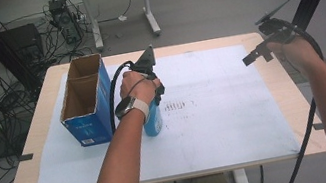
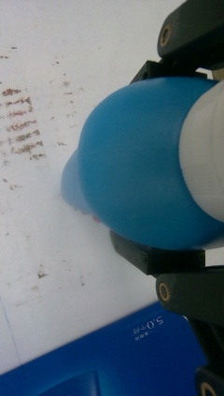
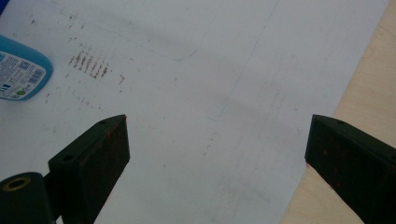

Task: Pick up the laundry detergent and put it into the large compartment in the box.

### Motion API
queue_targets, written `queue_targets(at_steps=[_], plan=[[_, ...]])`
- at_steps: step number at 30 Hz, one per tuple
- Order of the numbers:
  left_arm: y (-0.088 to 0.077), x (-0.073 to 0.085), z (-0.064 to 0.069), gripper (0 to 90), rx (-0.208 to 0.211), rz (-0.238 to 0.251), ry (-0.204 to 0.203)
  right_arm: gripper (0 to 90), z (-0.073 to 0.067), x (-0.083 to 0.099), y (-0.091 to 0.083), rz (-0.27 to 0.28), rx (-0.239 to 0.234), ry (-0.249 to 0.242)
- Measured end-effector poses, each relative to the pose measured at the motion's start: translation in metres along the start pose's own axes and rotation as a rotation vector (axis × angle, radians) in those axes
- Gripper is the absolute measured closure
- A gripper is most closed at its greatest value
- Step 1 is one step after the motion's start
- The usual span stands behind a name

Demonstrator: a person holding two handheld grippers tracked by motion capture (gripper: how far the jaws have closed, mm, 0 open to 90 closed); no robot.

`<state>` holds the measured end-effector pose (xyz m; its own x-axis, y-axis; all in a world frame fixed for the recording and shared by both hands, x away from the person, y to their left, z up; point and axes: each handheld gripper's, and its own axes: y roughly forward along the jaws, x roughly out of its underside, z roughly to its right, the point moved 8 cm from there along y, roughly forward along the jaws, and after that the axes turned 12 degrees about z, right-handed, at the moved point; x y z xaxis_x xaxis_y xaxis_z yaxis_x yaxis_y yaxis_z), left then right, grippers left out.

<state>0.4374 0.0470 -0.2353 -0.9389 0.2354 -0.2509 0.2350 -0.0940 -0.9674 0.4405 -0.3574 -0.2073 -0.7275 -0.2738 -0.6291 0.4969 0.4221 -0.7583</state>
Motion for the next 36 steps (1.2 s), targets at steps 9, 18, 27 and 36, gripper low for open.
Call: queue_targets(at_steps=[9, 18, 27, 36], plan=[[0.0, -0.0006, -0.0001, 38.8, 0.001, -0.007, 0.003, 6.3, 0.0005, 0.0004, -0.0022, 0.004, 0.002, 0.001], [0.0001, -0.0014, -0.001, 38.8, 0.007, -0.011, 0.009, 6.3, 0.0013, 0.0012, -0.0009, 0.003, 0.001, 0.002], [0.0003, -0.0022, -0.002, 38.8, 0.008, -0.013, 0.005, 6.3, 0.0013, 0.0015, 0.0016, -0.003, 0.0, 0.002], [0.0003, -0.0023, -0.0016, 38.8, 0.006, -0.014, 0.005, 6.3, 0.0023, 0.0031, 0.0035, -0.006, -0.002, 0.005]])
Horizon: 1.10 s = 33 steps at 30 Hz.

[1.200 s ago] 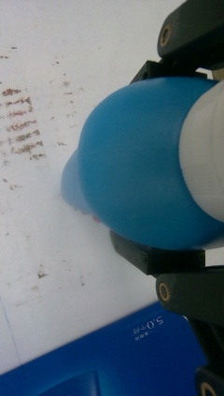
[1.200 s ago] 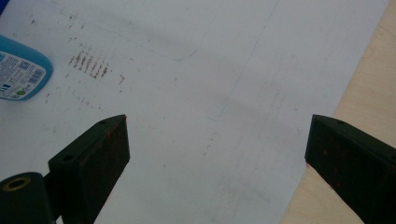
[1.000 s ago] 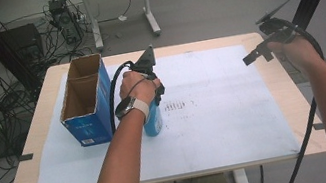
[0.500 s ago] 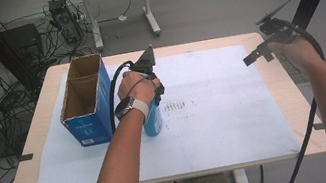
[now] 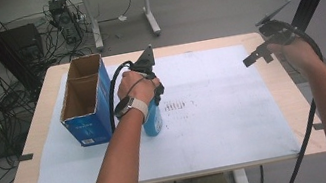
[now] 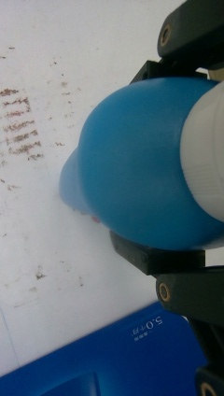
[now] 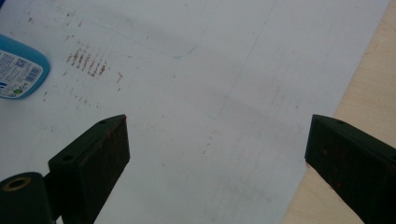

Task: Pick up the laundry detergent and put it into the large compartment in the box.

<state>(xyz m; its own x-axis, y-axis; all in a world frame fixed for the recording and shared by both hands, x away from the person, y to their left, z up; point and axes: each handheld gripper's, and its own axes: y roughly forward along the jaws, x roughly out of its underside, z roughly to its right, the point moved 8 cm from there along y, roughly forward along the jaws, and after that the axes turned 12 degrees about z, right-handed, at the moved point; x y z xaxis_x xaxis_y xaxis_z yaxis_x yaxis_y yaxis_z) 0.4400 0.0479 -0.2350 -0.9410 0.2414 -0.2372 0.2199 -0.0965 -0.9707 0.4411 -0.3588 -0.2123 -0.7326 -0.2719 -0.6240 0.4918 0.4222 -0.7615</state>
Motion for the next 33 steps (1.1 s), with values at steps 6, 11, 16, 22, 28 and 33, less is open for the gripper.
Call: queue_targets(at_steps=[6, 11, 16, 22, 28, 33], plan=[[0.0, 0.0, 0.0006, 38.8, -0.002, -0.001, -0.001, 6.3, 0.0, -0.0002, -0.0004, 0.001, 0.001, 0.0], [0.0001, 0.0004, 0.001, 38.8, -0.003, 0.001, -0.001, 6.3, 0.0004, 0.0005, -0.0007, 0.001, 0.002, 0.002], [-0.0001, 0.0006, 0.001, 38.8, -0.004, 0.001, -0.005, 6.3, 0.0005, 0.001, -0.0009, 0.003, 0.002, 0.002], [0.0001, 0.0005, 0.0017, 38.7, -0.005, 0.002, -0.003, 6.3, 0.001, 0.0014, -0.0016, 0.004, 0.003, 0.003], [0.0002, 0.0004, 0.0016, 38.7, -0.004, 0.002, -0.002, 6.3, 0.0021, 0.0022, -0.0021, 0.005, 0.006, 0.007], [0.0002, 0.0005, 0.0012, 38.7, -0.003, 0.004, 0.001, 6.4, 0.002, 0.0021, -0.0028, 0.006, 0.006, 0.007]])
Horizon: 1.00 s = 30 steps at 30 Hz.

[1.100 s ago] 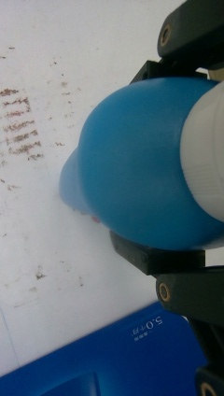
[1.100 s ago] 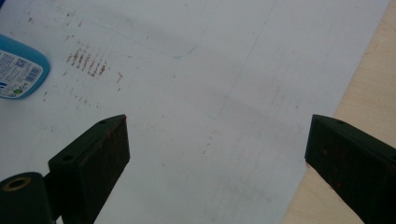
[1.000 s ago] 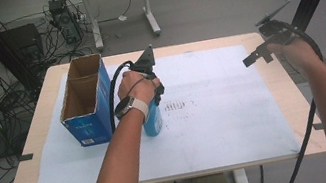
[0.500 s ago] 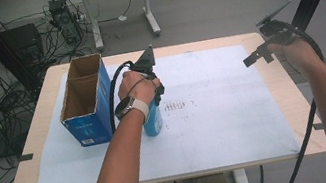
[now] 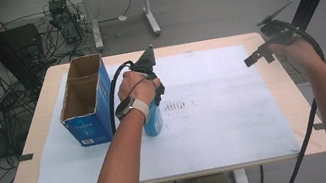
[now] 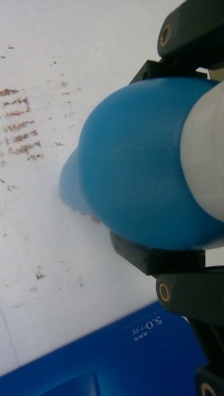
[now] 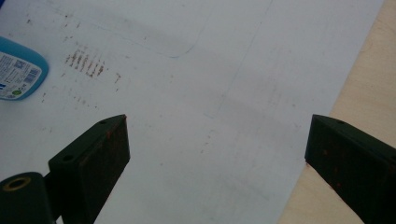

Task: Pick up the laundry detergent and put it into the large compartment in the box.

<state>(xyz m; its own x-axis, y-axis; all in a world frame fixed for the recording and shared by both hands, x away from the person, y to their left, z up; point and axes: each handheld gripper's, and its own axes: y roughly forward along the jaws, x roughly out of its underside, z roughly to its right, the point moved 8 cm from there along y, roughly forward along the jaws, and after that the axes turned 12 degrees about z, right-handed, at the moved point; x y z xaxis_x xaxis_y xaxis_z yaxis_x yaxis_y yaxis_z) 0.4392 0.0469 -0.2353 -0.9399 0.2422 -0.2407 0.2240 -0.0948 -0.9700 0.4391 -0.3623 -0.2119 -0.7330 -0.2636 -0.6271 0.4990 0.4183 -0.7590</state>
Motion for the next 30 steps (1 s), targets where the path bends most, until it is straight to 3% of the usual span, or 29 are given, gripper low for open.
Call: queue_targets(at_steps=[30], plan=[[-0.0001, 0.0009, 0.001, 38.8, -0.002, 0.006, -0.002, 6.4, 0.0009, -0.0002, -0.0017, -0.001, 0.003, 0.001]])
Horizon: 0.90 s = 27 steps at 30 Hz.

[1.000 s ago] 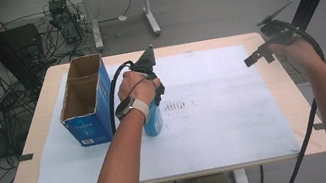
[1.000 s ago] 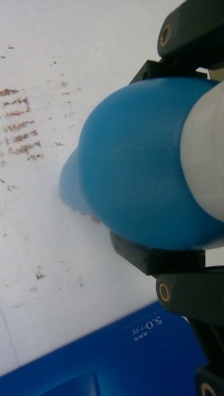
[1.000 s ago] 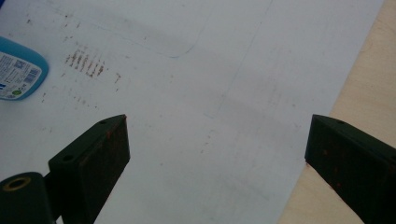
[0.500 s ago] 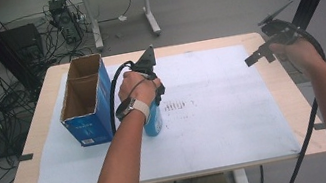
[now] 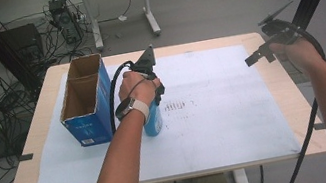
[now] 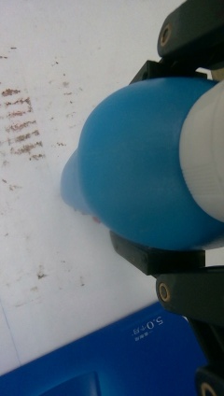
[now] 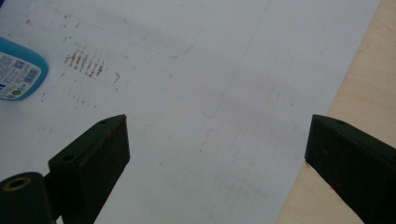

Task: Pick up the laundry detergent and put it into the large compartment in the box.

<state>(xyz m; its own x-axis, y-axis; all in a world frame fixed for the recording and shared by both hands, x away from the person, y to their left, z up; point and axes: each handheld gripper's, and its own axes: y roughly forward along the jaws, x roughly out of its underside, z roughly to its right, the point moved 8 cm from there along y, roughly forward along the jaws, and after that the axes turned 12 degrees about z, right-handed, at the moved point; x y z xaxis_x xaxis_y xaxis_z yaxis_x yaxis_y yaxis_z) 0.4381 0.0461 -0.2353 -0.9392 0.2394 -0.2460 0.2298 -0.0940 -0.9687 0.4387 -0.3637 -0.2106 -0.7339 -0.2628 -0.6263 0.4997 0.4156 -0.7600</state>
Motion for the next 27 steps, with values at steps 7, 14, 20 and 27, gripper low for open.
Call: queue_targets(at_steps=[7, 14, 20, 27], plan=[[-0.0001, 0.0007, 0.0004, 38.8, -0.002, 0.003, 0.002, 6.4, -0.0006, -0.0005, 0.0005, -0.001, 0.001, -0.001], [-0.0004, 0.0012, 0.0001, 38.7, -0.002, 0.004, 0.001, 6.4, -0.0007, 0.0005, 0.0003, 0.0, 0.001, 0.0], [-0.0004, 0.0007, 0.0004, 38.7, -0.002, -0.002, 0.005, 6.4, -0.0003, 0.001, -0.0008, 0.001, 0.003, 0.001], [-0.0004, 0.0011, 0.0011, 38.7, -0.004, 0.004, 0.003, 6.4, -0.0008, 0.0008, -0.0016, 0.002, 0.003, -0.001]])
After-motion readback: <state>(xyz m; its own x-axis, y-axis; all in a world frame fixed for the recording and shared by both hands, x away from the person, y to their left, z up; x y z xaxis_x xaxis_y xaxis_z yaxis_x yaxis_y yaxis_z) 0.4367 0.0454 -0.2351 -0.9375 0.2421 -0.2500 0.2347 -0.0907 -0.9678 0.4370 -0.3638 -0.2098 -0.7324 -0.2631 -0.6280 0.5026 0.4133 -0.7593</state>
